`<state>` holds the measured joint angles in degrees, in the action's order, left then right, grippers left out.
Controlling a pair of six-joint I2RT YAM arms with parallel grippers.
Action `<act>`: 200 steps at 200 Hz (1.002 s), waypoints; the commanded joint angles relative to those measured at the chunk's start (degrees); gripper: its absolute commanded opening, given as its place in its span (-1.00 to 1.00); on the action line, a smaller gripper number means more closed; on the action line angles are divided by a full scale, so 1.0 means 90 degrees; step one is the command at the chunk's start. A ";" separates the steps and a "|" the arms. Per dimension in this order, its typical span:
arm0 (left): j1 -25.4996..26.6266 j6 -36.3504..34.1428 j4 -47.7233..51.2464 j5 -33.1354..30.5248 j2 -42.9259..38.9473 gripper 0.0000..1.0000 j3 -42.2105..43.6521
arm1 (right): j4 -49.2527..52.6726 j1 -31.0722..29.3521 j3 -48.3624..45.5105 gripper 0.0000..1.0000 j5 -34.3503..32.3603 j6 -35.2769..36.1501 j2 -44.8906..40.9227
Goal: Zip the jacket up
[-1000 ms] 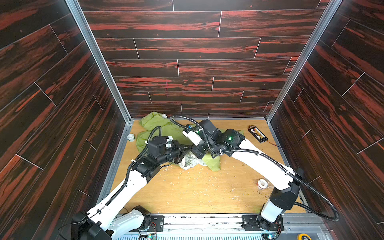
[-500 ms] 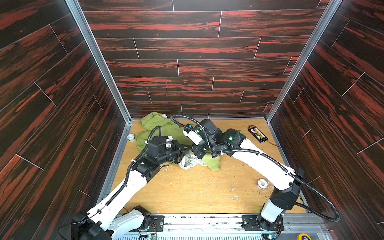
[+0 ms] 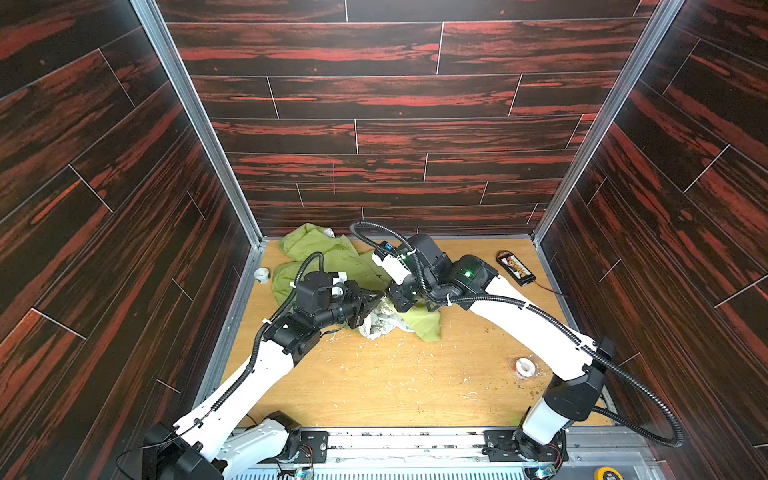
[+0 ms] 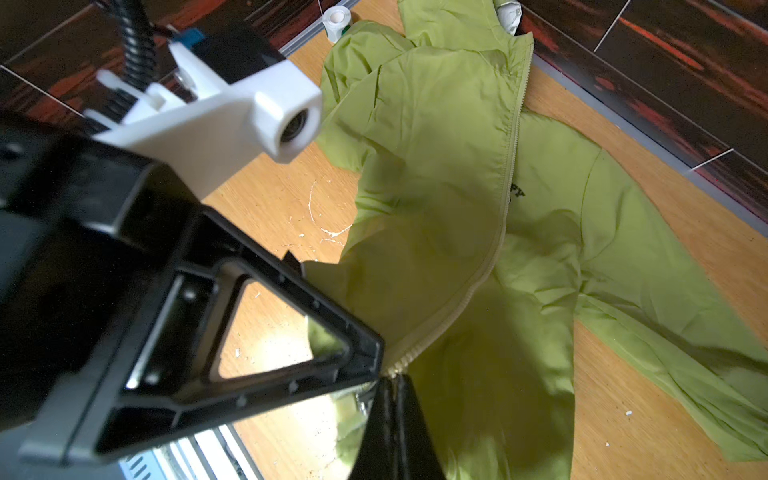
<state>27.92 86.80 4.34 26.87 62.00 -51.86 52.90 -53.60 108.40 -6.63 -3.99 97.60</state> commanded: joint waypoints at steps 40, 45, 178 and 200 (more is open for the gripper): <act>0.0023 -0.0017 -0.0287 0.0139 -0.0023 -1.00 -0.0076 | -0.0243 0.0013 -0.0428 -1.00 -0.0221 0.0041 -0.0382; 0.0023 -0.0011 -0.0296 0.0139 -0.0021 -1.00 -0.0068 | -0.0294 0.0027 -0.0503 -1.00 -0.0310 0.0034 -0.0394; 0.0021 0.0040 0.0084 0.0434 -0.0456 -1.00 0.0129 | -0.1075 0.0187 -0.1217 -1.00 -0.1116 -0.0260 -0.0208; 0.0023 0.0059 0.0128 0.0391 -0.0524 -1.00 0.0173 | -0.1083 0.0185 -0.1186 -1.00 -0.0996 -0.0272 -0.0143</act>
<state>27.86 86.98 5.98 28.25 60.12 -51.35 43.18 -52.86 98.08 -12.97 -5.98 94.41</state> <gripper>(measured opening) 0.073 0.046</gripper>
